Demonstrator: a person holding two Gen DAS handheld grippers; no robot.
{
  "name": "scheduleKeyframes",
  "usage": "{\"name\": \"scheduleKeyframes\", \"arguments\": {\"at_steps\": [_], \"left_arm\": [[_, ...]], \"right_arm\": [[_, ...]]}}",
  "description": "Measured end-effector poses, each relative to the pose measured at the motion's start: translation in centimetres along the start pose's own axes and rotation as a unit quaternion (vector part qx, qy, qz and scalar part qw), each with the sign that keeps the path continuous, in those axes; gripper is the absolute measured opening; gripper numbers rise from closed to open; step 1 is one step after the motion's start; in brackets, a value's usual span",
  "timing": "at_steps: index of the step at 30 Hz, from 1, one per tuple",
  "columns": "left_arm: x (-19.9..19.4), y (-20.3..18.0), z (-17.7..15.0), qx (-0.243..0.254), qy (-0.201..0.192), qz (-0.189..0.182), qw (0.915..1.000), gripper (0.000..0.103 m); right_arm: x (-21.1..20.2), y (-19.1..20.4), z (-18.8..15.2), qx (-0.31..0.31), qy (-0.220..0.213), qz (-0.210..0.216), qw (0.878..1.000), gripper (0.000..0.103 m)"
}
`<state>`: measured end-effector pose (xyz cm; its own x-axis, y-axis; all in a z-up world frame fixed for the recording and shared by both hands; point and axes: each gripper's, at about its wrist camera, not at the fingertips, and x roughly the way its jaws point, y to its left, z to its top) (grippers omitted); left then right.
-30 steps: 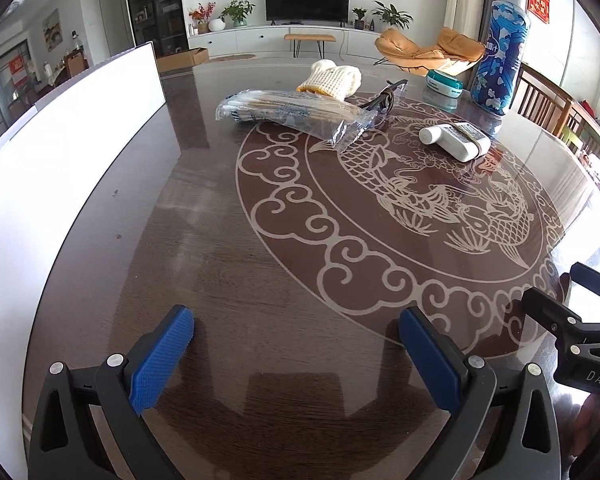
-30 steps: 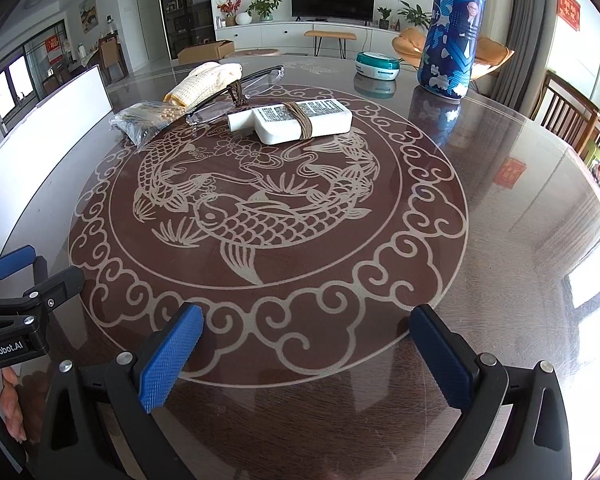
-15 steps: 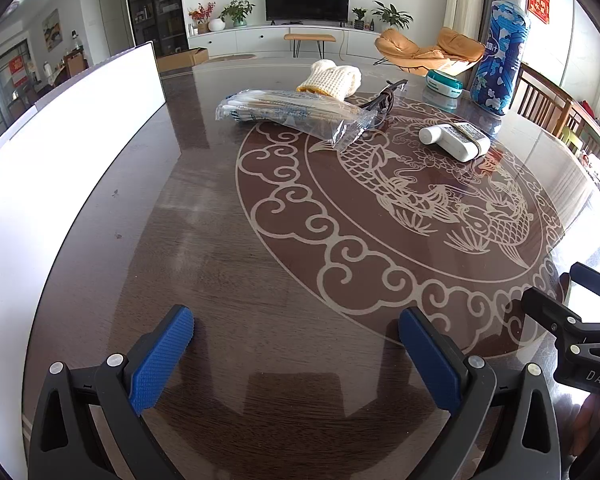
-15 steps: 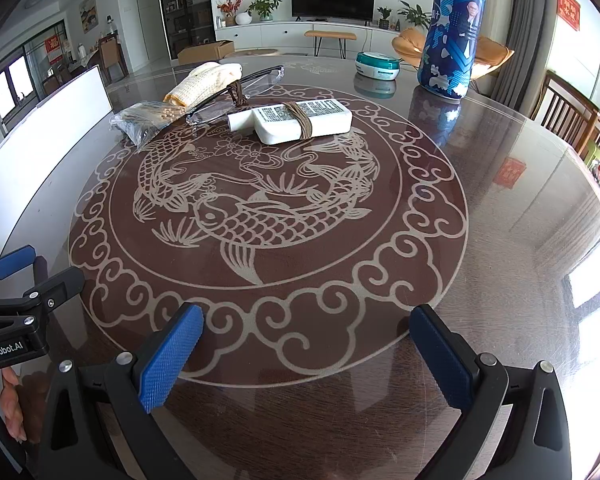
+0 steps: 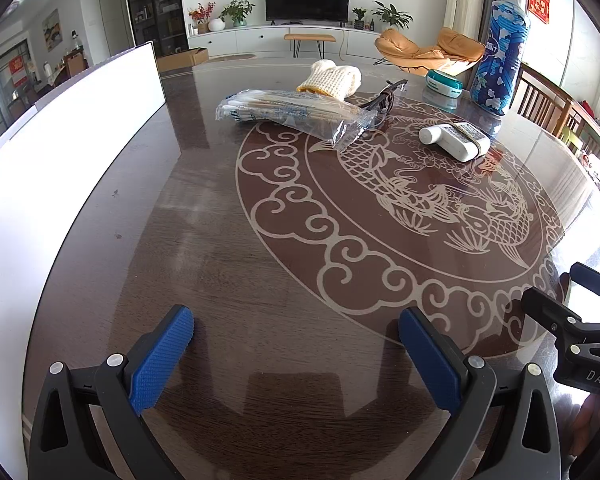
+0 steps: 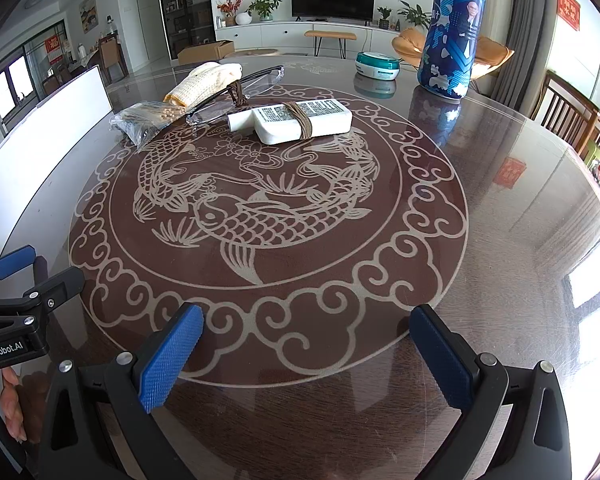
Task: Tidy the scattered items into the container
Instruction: 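Return both tools to the table above the remaining items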
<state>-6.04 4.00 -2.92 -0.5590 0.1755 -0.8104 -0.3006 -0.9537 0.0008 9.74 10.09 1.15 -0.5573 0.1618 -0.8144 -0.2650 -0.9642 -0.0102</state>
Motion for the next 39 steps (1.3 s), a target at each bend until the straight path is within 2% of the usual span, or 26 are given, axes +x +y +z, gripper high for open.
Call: {"name": "scheduleKeyframes", "arguments": {"at_steps": [33,36,39], "left_arm": [[-0.3,0.0,-0.2,0.012,0.001,-0.004,0.9999,0.103],[-0.4,0.8,-0.3,0.024,0.003,-0.012,0.9996,0.103],[-0.5,2.2,-0.6,0.015,0.001,-0.009,0.9999,0.103]], "right_arm": [[0.0,0.0,0.0,0.0,0.0,0.0,1.0,0.103],[0.0,0.0,0.0,0.0,0.0,0.0,1.0,0.103],[0.0,0.0,0.0,0.0,0.0,0.0,1.0,0.103]]}}
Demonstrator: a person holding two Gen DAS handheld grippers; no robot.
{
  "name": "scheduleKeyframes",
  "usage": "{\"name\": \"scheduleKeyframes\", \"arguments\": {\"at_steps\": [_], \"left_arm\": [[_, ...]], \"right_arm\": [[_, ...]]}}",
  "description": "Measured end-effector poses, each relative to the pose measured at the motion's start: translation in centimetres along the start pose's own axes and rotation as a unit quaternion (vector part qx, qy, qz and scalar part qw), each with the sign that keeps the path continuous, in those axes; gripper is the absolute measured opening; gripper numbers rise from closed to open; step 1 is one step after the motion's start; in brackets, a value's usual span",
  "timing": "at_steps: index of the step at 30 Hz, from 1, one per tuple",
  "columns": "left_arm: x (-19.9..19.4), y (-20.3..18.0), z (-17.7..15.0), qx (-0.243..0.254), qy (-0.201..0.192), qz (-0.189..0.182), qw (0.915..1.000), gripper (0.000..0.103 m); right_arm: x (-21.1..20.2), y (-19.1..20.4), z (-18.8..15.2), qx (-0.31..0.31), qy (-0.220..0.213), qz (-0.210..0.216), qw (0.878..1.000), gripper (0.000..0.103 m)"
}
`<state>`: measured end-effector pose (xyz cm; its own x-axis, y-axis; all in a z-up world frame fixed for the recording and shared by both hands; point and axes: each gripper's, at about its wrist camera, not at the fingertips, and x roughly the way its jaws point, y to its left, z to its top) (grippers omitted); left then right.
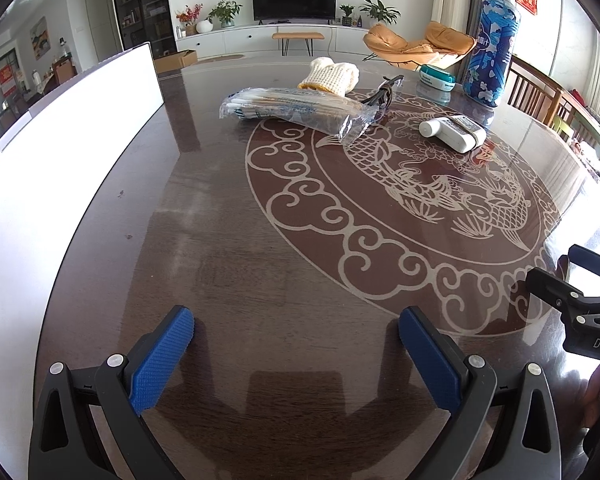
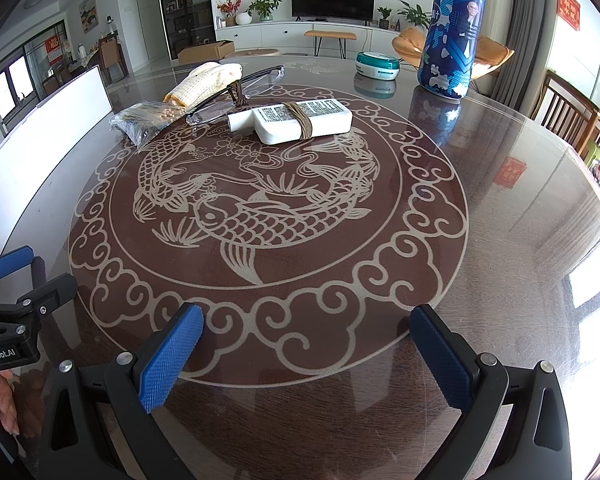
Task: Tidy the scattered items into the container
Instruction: 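Return both tools to the table above the remaining items, then move the right gripper over the white string-tied bottle and align with it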
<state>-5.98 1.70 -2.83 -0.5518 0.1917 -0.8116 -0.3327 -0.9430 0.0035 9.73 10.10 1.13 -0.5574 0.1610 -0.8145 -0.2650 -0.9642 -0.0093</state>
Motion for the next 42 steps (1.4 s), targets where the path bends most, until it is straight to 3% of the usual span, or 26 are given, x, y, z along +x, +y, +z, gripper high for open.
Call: {"name": "scheduleKeyframes", "arguments": {"at_steps": [6,9,12,20,23,27,28,42], "left_arm": [[0.0,0.2,-0.1,-0.004,-0.001,0.005,1.0,0.103],[0.0,0.2,-0.1,-0.004,-0.001,0.005,1.0,0.103],[0.0,0.2,-0.1,-0.004,-0.001,0.005,1.0,0.103],[0.0,0.2,-0.1,-0.004,-0.001,0.004,1.0,0.103],[0.0,0.2,-0.1,-0.005,-0.001,0.004,1.0,0.103],[0.0,0.2,-0.1,-0.005,-0.001,0.004,1.0,0.103],[0.1,0.2,-0.1,-0.005,-0.001,0.004,1.0,0.103],[0.3,0.1,-0.2,-0.005,-0.001,0.004,1.0,0.103]], "right_arm": [[1.9,0.6,2.6,0.0,0.002,0.001,1.0,0.103],[3.5,-1.2,5.2,0.069,-0.012,0.0,0.998,0.103],[4.3,-4.2,7.1,0.17,-0.048,0.052,0.983,0.103],[8.2,-4.8,14.1,0.208,-0.04,0.051,0.976,0.103],[10.4,-3.3,16.1,0.171,-0.005,0.038,0.985,0.103],[12.0,1.2,16.8,0.049,0.024,-0.036,0.998,0.103],[11.9,1.7,16.5,0.036,0.017,-0.032,0.999,0.103],[9.3,0.3,13.1,0.045,0.004,-0.03,0.999,0.103]]}}
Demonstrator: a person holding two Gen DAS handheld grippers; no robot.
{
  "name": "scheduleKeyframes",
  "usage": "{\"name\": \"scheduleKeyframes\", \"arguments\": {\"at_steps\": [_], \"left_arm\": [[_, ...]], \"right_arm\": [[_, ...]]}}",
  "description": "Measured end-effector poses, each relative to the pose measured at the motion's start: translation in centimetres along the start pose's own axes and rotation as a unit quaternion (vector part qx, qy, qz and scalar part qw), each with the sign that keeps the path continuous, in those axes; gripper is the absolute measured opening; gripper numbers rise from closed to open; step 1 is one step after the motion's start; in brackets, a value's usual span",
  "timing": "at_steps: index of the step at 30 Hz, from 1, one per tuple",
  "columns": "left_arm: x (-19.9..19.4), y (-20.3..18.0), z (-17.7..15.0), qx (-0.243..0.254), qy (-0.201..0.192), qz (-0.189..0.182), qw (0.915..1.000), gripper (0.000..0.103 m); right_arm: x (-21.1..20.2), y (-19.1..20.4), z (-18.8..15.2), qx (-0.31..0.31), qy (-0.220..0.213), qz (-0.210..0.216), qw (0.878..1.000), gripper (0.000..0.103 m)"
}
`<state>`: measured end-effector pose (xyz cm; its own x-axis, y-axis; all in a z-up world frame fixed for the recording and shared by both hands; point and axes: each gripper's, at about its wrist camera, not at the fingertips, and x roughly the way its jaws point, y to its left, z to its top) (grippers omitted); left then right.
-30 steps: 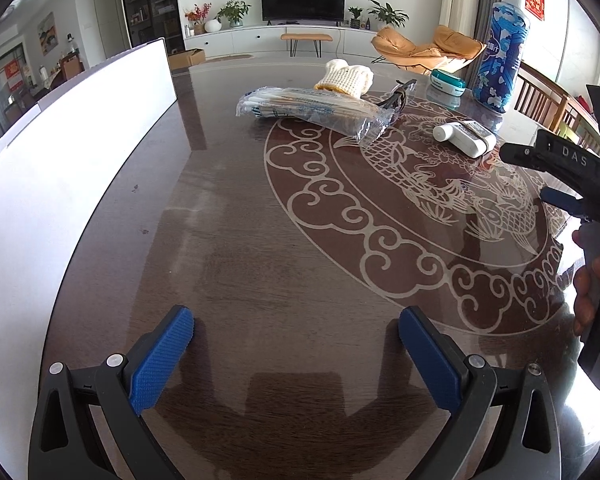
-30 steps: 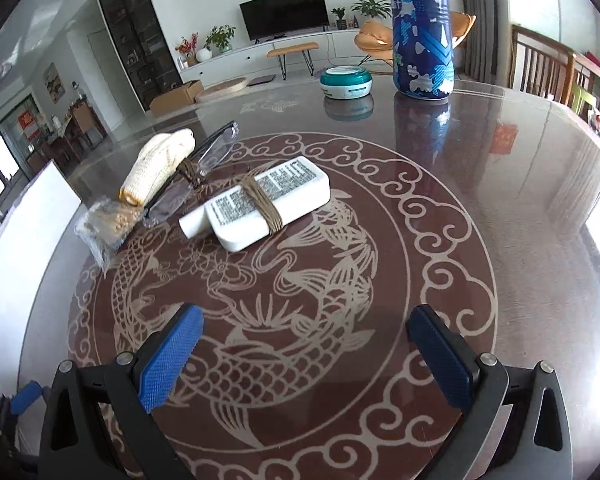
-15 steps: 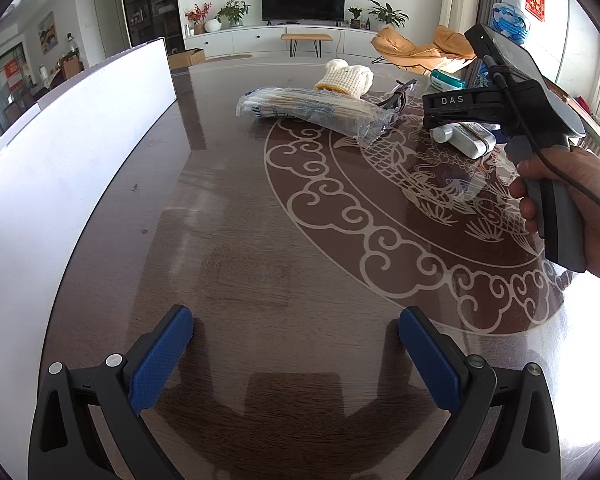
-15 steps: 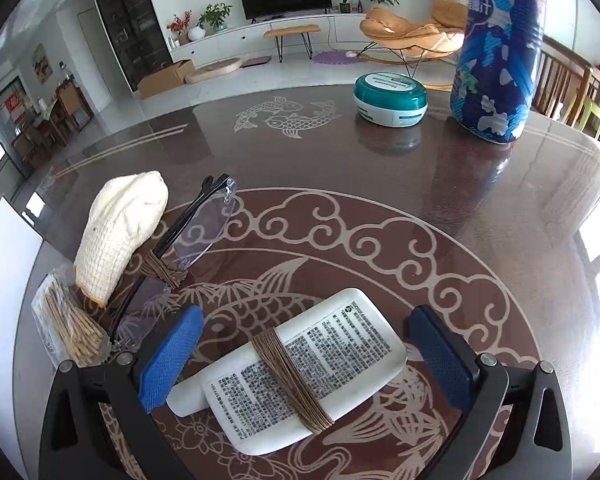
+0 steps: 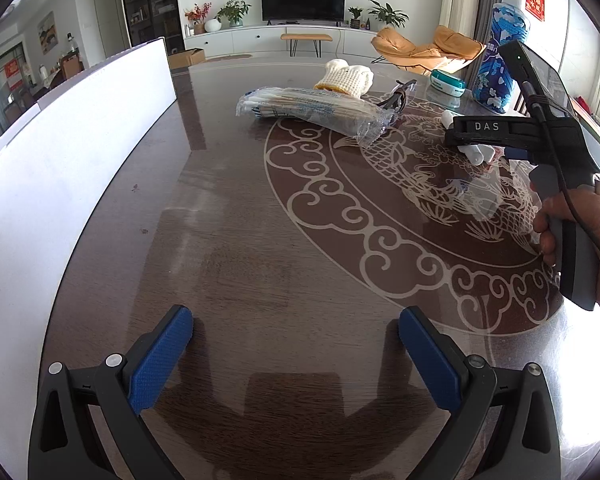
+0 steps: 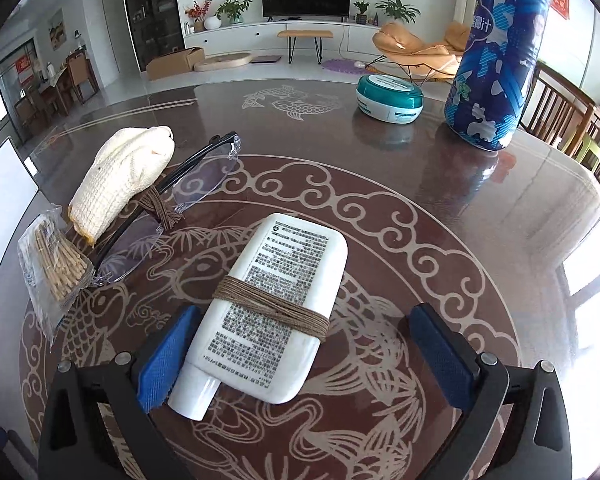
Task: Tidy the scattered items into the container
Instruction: 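Move the right gripper over the white string-tied bottle and align with it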
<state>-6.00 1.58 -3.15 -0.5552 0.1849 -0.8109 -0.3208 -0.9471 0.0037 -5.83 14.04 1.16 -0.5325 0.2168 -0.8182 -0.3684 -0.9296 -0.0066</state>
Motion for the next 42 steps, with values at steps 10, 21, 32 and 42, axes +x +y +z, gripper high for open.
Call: {"name": "scheduleKeyframes", "arguments": {"at_steps": [10,21,32,42], "left_arm": [[0.02,-0.02,-0.01,0.0,0.0,0.0,1.0,0.103],[0.01,-0.04,-0.02,0.0,0.0,0.0,1.0,0.103],[0.07,-0.09,-0.05,0.0,0.0,0.0,1.0,0.103],[0.03,-0.05,-0.04,0.0,0.0,0.0,1.0,0.103]], "right_arm": [[-0.51,-0.98,-0.7,0.014,-0.002,-0.009,1.0,0.103],[-0.44,-1.0,-0.64,0.013,-0.002,-0.009,1.0,0.103],[-0.41,-1.03,-0.63,0.013,-0.002,-0.009,1.0,0.103],[-0.39,-1.06,-0.62,0.013,-0.002,-0.009,1.0,0.103]]}}
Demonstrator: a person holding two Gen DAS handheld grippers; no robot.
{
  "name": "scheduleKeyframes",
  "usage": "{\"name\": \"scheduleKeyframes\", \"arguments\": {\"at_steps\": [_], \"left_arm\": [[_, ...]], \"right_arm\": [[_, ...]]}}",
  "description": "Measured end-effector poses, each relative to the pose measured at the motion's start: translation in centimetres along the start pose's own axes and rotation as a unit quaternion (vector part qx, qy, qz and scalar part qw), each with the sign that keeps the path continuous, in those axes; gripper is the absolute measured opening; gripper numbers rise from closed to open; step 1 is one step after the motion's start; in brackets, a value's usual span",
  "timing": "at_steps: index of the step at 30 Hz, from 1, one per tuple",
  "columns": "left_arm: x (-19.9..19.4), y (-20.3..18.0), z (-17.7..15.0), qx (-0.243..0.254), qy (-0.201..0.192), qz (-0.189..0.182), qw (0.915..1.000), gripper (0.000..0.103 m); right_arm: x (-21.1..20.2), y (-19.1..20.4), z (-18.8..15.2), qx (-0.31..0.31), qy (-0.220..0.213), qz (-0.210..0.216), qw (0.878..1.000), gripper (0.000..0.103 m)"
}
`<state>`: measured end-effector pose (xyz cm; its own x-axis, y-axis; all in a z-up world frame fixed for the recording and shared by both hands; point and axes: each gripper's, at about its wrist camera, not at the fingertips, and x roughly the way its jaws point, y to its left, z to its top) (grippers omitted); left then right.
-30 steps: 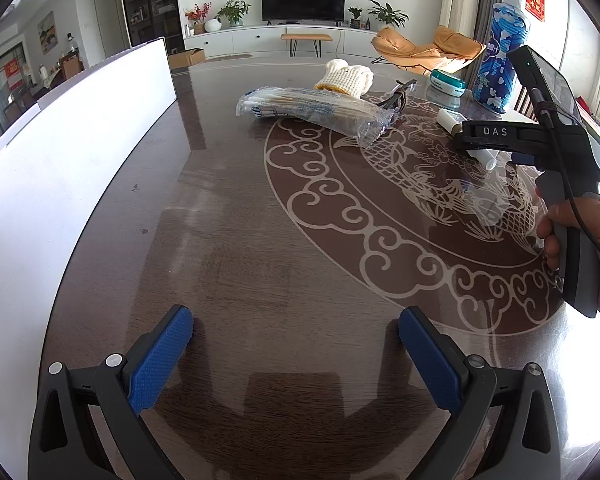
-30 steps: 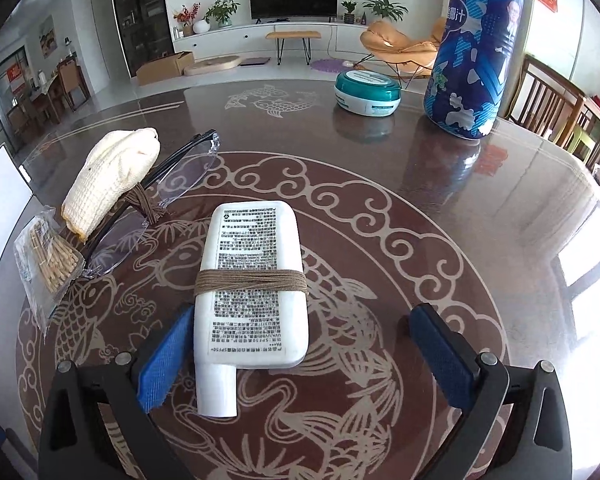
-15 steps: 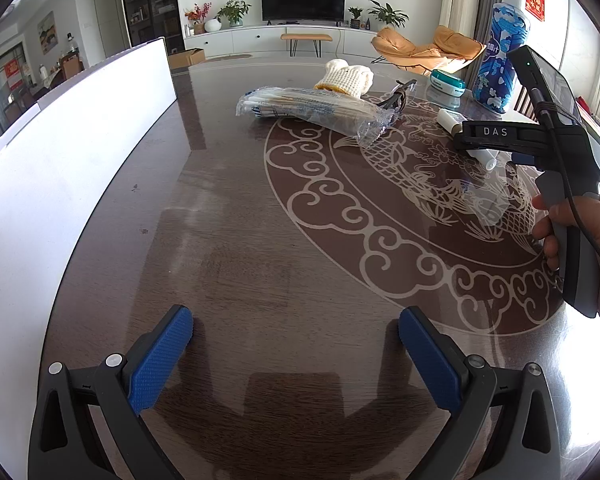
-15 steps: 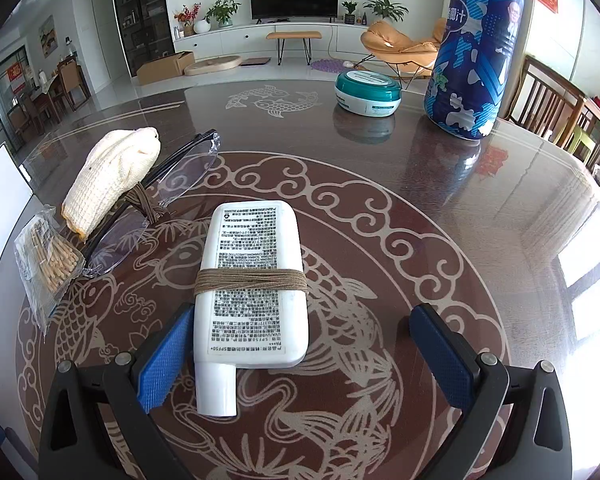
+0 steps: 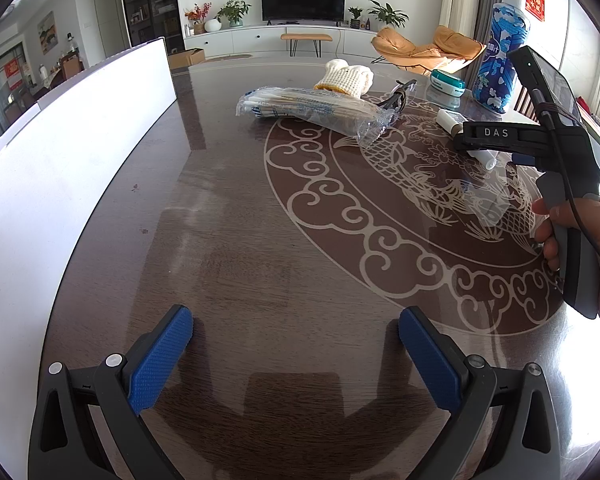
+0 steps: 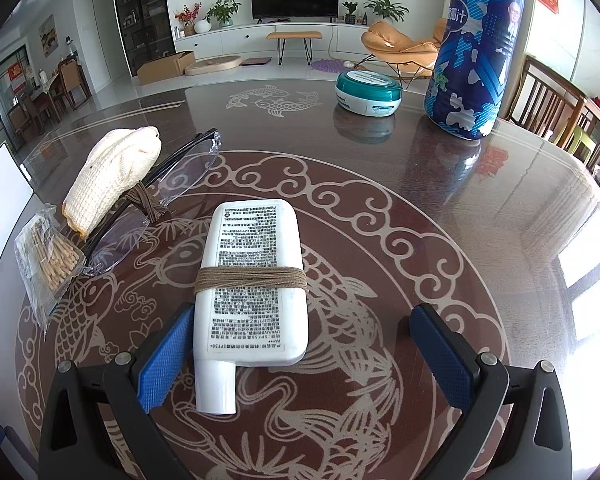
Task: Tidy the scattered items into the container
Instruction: 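Move the right gripper over the white string-tied bottle and align with it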
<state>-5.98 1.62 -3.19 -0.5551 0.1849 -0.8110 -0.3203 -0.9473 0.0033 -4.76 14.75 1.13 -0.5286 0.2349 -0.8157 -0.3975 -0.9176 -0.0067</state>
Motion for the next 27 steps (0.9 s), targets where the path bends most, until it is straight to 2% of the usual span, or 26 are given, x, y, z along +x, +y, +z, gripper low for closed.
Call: {"name": "scheduleKeyframes", "arguments": {"at_steps": [20,27], "left_arm": [[-0.02,0.01,-0.02,0.0,0.0,0.0,1.0,0.103],[-0.05,0.0,-0.01,0.0,0.0,0.0,1.0,0.103]], "right_arm": [[0.04,-0.01,-0.01,-0.001,0.0,0.0,1.0,0.103],[0.16,0.31,-0.26,-0.018,0.0,0.012,1.0,0.103]]}}
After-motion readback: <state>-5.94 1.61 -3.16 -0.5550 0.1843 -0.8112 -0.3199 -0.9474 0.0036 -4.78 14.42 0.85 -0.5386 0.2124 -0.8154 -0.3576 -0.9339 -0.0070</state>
